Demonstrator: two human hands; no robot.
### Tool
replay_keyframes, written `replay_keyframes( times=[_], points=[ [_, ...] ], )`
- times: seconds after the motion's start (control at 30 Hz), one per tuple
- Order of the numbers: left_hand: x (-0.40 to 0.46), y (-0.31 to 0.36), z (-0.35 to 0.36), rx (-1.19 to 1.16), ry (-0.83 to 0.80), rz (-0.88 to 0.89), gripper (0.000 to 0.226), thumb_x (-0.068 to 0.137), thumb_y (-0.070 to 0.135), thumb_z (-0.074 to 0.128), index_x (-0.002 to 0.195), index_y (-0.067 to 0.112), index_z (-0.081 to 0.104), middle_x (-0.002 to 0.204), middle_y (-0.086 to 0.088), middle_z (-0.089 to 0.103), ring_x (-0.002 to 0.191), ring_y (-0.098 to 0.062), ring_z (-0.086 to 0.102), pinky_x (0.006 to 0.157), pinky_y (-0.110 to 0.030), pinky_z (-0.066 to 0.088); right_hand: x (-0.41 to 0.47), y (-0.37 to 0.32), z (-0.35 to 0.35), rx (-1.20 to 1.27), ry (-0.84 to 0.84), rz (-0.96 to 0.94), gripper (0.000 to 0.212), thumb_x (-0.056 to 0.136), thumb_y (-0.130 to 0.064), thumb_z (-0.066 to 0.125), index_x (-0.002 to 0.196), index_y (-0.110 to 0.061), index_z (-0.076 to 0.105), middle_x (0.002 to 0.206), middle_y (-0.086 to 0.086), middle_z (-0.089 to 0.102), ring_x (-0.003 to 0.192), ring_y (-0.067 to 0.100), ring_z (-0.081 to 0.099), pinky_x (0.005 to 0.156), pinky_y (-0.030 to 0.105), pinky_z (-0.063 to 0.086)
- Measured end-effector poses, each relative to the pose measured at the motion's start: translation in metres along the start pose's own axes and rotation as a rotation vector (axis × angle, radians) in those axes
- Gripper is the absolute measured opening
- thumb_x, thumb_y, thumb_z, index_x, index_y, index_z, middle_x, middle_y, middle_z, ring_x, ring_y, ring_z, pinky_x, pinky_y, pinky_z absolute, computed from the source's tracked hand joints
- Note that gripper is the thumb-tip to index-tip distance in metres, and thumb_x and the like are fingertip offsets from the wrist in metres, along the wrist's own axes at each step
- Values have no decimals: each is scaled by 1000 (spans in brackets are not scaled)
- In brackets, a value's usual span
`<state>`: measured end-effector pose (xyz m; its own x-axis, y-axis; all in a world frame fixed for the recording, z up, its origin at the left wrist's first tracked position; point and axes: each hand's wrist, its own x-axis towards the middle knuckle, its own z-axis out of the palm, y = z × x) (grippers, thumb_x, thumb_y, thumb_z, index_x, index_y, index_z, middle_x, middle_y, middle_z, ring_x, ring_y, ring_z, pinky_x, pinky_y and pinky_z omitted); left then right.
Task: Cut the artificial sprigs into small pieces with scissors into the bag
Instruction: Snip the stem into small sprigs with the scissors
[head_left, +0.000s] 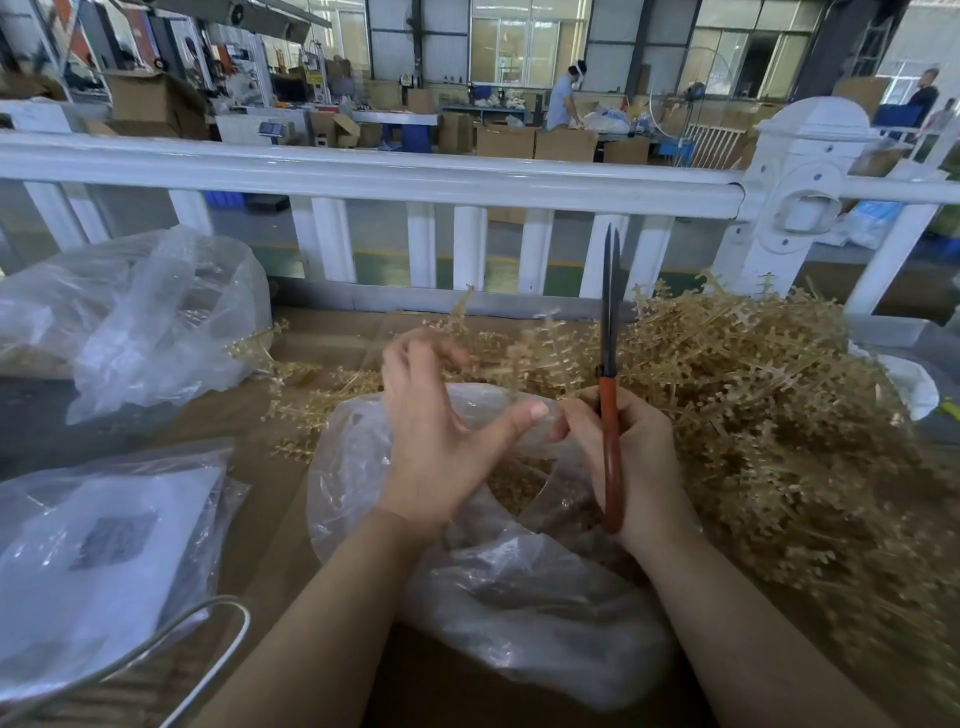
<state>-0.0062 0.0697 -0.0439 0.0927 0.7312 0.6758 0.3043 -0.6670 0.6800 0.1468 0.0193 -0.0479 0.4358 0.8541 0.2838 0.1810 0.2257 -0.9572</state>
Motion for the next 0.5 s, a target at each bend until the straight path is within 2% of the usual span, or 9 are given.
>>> replay_keyframes(
  times=[0.07, 0.13, 0.17, 0.23, 0.33, 0.4, 0.5],
  points=[
    [3, 0, -5, -176, -67, -177, 87, 61, 63, 76, 128, 20, 41, 130, 2, 42, 127, -12, 41, 108, -31, 36, -3, -5, 1, -18, -58, -35, 13, 93, -9, 68, 81, -12, 69, 71, -3, 74, 68, 1, 69, 65, 3, 46],
    [6, -1, -11, -318, -191, -313, 98, 59, 60, 82, 141, 29, 36, 138, 14, 48, 130, 3, 41, 104, -17, 37, -6, -10, 2, -20, -125, -46, 10, 94, -7, 67, 86, -13, 68, 72, -3, 75, 69, 0, 70, 66, 3, 46],
    [7, -2, -12, -392, -256, -355, 95, 62, 53, 87, 140, 30, 39, 131, 17, 56, 124, 6, 49, 98, -15, 42, -8, -12, 3, -16, -151, -48, 11, 95, -6, 67, 86, -14, 68, 71, -3, 75, 69, -1, 70, 66, 3, 46],
    [10, -2, -13, -552, -318, -433, 73, 66, 33, 86, 130, 19, 53, 105, 10, 73, 103, -3, 67, 85, -19, 52, -10, -16, 3, -24, -183, -52, 14, 95, -4, 67, 86, -15, 66, 67, -1, 73, 65, -1, 68, 64, 4, 46],
    [11, -5, -12, -734, -287, -515, 30, 68, 17, 81, 94, 9, 68, 78, -3, 71, 75, -16, 69, 69, -23, 56, -10, -18, 2, -28, -212, -42, 15, 95, -4, 67, 85, -16, 65, 65, 2, 69, 50, -3, 61, 55, 7, 45],
    [10, -7, -13, -798, -325, -561, 25, 65, 21, 87, 85, 14, 73, 79, -3, 70, 72, -14, 68, 64, -21, 55, -9, -17, 1, -49, -229, -42, 15, 94, -6, 68, 84, -16, 66, 62, -1, 68, 51, -1, 61, 55, 9, 46],
    [9, -8, -13, -736, -490, -514, 24, 69, 28, 87, 91, 24, 79, 90, -2, 76, 82, -12, 71, 67, -19, 54, -10, -14, 2, -121, -241, -78, 16, 94, -10, 70, 86, -24, 68, 65, -5, 70, 59, 3, 65, 62, 12, 51]
  ],
)
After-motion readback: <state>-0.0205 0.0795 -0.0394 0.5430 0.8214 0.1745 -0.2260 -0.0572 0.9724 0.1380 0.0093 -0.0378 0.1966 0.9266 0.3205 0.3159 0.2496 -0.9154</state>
